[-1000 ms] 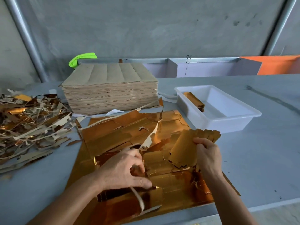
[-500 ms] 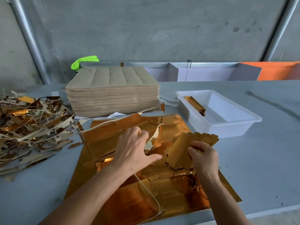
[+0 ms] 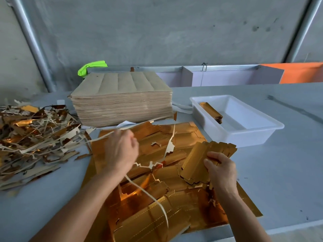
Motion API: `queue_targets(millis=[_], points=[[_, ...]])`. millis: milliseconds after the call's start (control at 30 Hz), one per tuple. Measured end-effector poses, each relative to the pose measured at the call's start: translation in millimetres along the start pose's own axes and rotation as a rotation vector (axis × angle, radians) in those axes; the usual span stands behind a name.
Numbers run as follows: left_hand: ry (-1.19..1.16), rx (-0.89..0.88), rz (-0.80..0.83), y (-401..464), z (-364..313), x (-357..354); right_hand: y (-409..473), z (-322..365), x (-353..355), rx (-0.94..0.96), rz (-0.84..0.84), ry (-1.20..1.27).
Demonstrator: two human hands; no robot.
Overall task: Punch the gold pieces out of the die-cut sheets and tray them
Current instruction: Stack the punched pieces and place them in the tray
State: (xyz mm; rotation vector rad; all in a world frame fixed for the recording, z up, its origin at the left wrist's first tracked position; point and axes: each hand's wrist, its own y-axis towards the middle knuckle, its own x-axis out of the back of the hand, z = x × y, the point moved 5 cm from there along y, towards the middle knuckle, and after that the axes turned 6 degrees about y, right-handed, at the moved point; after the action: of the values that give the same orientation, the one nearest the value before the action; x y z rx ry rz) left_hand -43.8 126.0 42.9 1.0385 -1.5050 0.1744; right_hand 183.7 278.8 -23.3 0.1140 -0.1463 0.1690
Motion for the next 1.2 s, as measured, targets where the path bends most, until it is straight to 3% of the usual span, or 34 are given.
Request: queue_targets(millis=[100, 167, 233, 400, 567, 700, 800, 967, 1100, 1200], points=[[0.042, -0.27, 0.301, -19, -46, -27, -3, 1, -6, -0.004, 0.011, -0.01], [0.189, -0.289, 0.506, -30, -56, -49, -5, 2, -7, 0.004, 0.015, -0.023], [0.128, -0.229, 0.566, -29, -49, -59, -6, 4, -7, 0.02, 0.018, -0.045], [-0.051, -0.238, 0.488, -22, -31, -52, -7, 9, -7, 0.081, 0.019, -0.135], [-0.265, -0.18, 0.166, -14, -20, -26, -8, 21, -23, 0.155, 0.032, -0.282], [-0.385, -0.33, 0.03, -32, -38, -12, -16, 38, -52, 0.231, 0.154, -0.317], [-0.398, -0.446, 0.023, -48, -56, -15, -27, 44, -66, 0.234, 0.232, -0.15], [-0.472, -0.432, 0.051, -54, -61, -19, -35, 37, -65, 0.155, 0.222, -0.02], [-0.659, -0.273, 0.16, -47, -43, -21, -29, 23, -66, -0.153, 0.268, 0.193], [-0.641, -0.172, 0.169, -43, -29, -23, -26, 17, -64, -0.273, 0.235, 0.216]])
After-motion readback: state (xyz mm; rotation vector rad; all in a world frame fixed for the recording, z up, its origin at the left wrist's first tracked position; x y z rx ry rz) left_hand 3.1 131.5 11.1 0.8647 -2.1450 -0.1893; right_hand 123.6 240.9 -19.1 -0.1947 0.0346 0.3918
